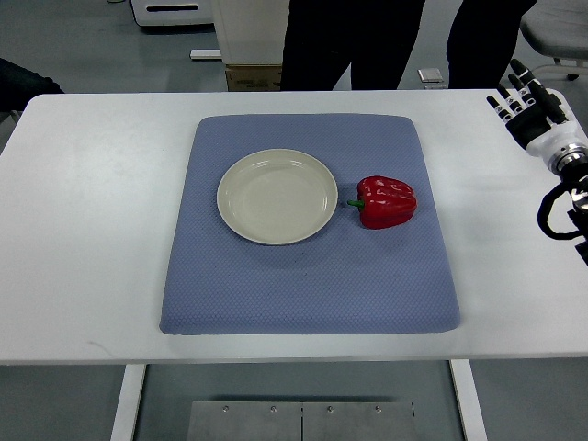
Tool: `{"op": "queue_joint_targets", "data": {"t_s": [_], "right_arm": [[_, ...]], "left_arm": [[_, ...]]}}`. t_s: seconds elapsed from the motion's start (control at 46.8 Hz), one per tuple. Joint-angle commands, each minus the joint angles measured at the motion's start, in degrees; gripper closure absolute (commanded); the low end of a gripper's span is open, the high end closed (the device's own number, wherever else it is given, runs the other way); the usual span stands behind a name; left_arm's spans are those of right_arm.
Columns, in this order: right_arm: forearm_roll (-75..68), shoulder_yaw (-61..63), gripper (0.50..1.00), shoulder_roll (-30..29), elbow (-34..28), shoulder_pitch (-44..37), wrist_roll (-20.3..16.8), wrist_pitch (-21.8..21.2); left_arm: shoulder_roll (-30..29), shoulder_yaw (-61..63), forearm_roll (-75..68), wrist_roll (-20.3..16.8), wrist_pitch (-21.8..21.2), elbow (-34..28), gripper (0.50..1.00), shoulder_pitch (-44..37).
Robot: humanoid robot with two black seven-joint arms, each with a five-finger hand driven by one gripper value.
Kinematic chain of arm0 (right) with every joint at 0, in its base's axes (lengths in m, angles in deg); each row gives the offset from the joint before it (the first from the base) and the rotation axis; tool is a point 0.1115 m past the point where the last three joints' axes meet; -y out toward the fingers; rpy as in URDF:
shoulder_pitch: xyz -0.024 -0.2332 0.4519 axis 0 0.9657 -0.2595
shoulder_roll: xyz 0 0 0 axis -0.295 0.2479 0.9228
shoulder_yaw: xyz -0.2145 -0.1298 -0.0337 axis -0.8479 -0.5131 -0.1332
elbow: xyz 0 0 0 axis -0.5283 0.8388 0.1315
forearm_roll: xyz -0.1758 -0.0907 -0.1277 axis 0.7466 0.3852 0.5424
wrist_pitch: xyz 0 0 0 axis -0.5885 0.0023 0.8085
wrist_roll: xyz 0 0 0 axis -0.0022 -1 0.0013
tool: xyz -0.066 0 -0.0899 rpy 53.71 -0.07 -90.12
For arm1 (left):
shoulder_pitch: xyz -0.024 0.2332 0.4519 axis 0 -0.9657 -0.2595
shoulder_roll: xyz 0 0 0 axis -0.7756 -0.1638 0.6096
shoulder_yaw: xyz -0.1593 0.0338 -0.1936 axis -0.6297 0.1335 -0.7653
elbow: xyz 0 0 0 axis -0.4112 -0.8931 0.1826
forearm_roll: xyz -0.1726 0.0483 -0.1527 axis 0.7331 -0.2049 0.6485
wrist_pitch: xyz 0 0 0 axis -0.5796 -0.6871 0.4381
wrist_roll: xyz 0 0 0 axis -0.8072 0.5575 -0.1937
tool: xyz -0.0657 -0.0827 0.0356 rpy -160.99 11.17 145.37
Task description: Place red pepper on plate with right hand
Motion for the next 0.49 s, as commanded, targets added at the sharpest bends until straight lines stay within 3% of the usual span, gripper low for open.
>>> {"op": "queue_joint_targets", "data": {"t_s": [0.0, 0.47], "right_arm": [[0.0, -1.7, 0.500, 0.1, 0.1, -0.6, 0.9, 0.1], [0.1, -2.2, 0.500, 3.0, 0.1, -3.5, 0.6, 0.0]], "left_arm": [[0.0, 0.0, 0.0, 0.0, 0.0, 0.0, 0.500, 0.0], [0.0, 0.0, 0.0, 0.0, 0.0, 0.0, 0.500, 0.0]]}}
